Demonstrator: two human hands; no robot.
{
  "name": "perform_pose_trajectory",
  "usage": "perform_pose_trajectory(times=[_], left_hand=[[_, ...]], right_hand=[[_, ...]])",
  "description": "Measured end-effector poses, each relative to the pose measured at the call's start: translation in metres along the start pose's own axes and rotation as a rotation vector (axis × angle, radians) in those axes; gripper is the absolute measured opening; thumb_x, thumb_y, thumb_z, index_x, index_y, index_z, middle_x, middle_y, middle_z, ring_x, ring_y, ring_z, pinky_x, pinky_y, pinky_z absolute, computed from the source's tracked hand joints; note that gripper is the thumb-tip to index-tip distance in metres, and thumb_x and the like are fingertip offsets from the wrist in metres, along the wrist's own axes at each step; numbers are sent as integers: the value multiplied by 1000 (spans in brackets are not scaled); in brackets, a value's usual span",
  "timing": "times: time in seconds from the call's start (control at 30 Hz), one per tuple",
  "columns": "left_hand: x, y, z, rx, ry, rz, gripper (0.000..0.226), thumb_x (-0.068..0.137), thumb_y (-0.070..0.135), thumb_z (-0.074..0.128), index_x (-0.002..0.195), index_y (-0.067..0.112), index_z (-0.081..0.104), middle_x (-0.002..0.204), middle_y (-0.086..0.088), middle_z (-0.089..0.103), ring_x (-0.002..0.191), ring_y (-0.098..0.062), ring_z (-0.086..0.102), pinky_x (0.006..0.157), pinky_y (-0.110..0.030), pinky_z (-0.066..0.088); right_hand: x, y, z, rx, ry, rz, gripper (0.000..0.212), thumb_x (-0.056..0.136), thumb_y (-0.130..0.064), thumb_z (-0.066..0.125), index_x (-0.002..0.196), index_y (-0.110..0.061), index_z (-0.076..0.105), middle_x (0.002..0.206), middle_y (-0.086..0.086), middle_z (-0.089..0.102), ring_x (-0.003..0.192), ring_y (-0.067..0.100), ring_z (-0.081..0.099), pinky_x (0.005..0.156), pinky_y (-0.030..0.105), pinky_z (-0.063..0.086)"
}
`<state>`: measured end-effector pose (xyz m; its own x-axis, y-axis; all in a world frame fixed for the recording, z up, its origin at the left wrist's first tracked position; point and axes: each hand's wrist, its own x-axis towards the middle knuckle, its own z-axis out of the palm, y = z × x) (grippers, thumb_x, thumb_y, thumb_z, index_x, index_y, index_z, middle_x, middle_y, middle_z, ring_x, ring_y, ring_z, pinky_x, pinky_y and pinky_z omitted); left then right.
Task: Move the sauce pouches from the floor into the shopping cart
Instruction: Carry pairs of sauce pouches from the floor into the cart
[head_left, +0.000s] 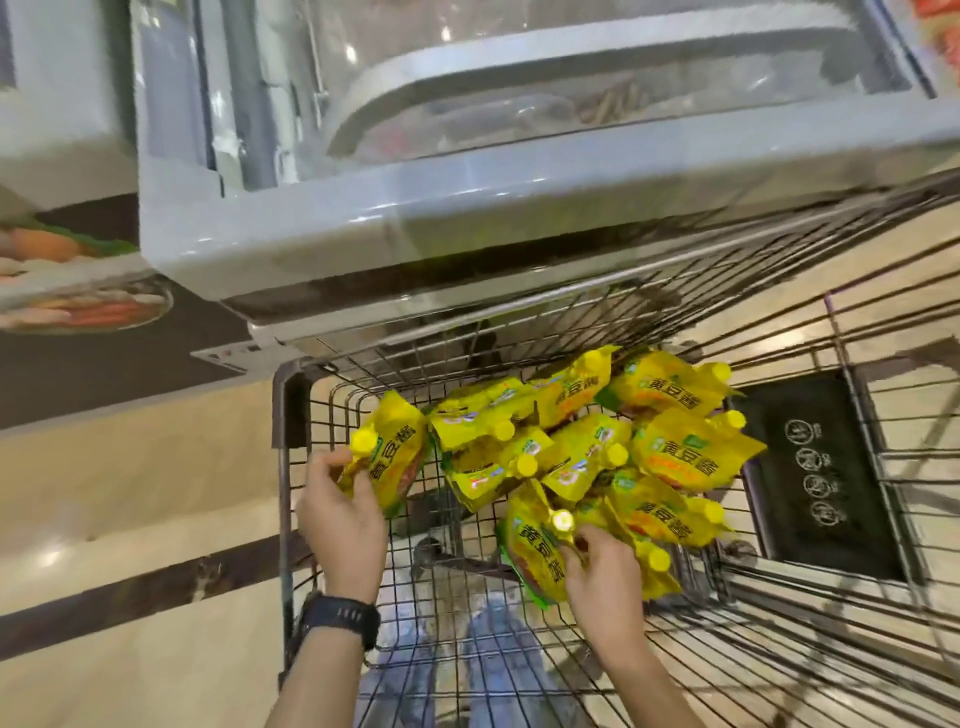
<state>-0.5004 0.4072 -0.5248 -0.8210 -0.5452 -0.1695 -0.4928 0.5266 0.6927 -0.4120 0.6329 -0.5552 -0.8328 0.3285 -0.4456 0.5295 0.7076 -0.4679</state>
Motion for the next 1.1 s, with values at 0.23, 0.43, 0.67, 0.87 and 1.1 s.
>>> perform_pose_trajectory(times=[0.23,0.43,0.67,0.87,1.1], left_hand=[[14,-8,7,274,-438,37,41,87,12,73,121,10,50,107,-9,64,94,-27,63,78,-40,54],[-1,-6,-38,410,-514,226,77,85,27,75,145,10,32,137,-15,52,119,-32,58,94,-46,54],[-27,15,-134,736,-607,628,89,88,53,62,158,31,12,163,-10,18,147,-29,29,109,-40,43],[-20,45,-213,732,-401,563,83,89,55,59,156,29,18,156,-12,31,141,-33,34,106,-46,40],[-25,28,-284,793,-191,332,82,86,61,58,153,30,23,148,-10,38,134,-31,40,103,-48,46]], right_hand=[[-19,5,-2,-75,-146,139,52,81,-13,69,131,-16,54,123,1,67,114,26,63,92,39,51],[-54,-14,-36,-26,-102,170,47,80,-24,71,123,-19,53,119,3,65,109,23,62,87,36,51],[-92,-84,-84,-261,12,-64,88,80,-46,72,150,-19,27,155,7,29,141,26,34,109,36,38],[-82,-165,-113,-367,40,-330,86,78,-45,72,149,-25,29,151,4,32,137,25,38,104,39,44],[-91,-244,-113,-558,7,-712,86,78,-49,68,150,-26,26,151,8,33,136,27,36,101,42,45]])
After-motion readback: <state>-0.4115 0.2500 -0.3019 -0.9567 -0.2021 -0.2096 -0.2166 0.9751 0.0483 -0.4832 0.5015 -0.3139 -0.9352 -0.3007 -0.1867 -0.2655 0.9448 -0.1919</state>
